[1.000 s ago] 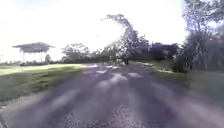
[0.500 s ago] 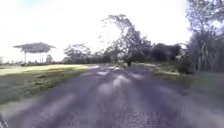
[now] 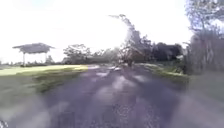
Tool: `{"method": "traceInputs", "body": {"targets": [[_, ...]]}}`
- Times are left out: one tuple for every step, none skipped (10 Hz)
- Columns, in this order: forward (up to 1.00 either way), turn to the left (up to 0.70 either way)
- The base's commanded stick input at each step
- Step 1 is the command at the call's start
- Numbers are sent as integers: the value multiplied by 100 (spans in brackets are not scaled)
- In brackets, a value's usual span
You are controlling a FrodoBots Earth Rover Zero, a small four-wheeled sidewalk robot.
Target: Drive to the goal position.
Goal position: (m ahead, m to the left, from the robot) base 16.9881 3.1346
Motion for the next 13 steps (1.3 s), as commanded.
{"method": "traceInputs", "body": {"targets": [[70, 0], [70, 0], [70, 0], [70, 0], [70, 0], [70, 0], [70, 0], [70, 0], [70, 0], [70, 0], [70, 0], [70, 0], [70, 0]]}}
